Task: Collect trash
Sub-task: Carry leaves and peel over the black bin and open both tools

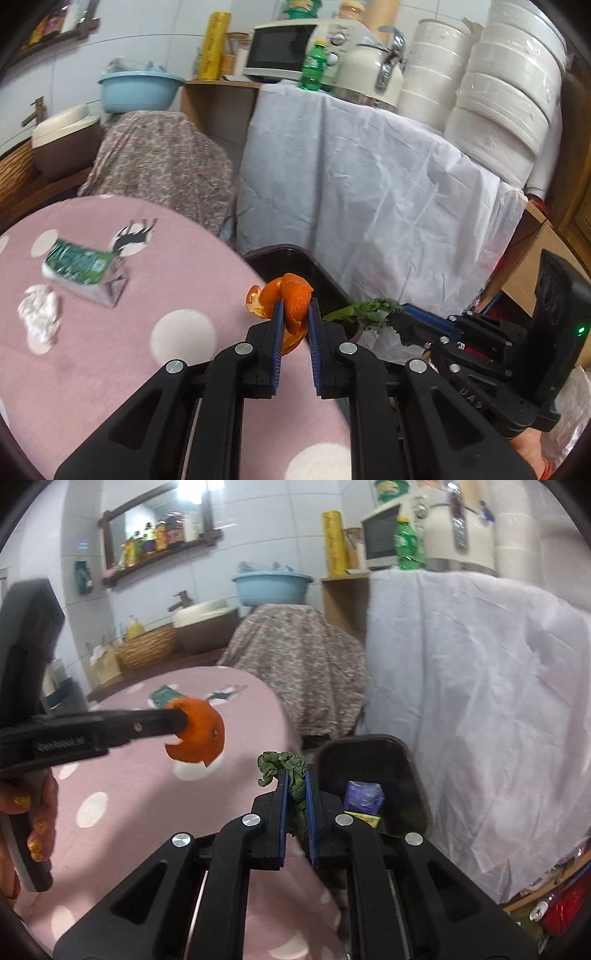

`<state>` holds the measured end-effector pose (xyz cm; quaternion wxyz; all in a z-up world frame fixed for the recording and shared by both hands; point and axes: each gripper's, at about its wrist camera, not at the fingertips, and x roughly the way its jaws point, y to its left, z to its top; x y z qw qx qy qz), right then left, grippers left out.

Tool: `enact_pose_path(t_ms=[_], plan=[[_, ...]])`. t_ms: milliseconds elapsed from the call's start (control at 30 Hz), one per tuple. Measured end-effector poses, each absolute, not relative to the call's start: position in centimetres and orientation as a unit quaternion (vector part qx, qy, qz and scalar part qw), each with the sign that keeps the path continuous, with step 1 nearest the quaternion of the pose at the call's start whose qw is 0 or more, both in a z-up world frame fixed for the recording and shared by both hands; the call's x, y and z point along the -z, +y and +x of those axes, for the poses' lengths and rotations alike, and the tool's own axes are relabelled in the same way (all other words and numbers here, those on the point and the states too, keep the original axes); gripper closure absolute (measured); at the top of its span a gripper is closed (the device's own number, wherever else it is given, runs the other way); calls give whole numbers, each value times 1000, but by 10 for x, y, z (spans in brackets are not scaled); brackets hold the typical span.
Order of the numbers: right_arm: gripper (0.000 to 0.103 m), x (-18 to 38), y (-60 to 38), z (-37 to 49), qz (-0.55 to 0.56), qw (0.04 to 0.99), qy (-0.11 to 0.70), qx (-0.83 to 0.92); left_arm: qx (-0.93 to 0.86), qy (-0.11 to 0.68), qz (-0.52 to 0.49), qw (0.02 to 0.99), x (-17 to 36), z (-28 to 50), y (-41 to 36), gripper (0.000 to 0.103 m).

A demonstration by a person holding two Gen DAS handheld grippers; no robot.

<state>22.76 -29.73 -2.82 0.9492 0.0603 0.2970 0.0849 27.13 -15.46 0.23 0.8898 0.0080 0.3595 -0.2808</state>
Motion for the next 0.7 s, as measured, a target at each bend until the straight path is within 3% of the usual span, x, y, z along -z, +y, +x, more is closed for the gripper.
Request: enact_pose_path(t_ms=[700], plan=[[93,157,-386,332,163,895,414,-21,304,419,75,852,43,349,-278,89]])
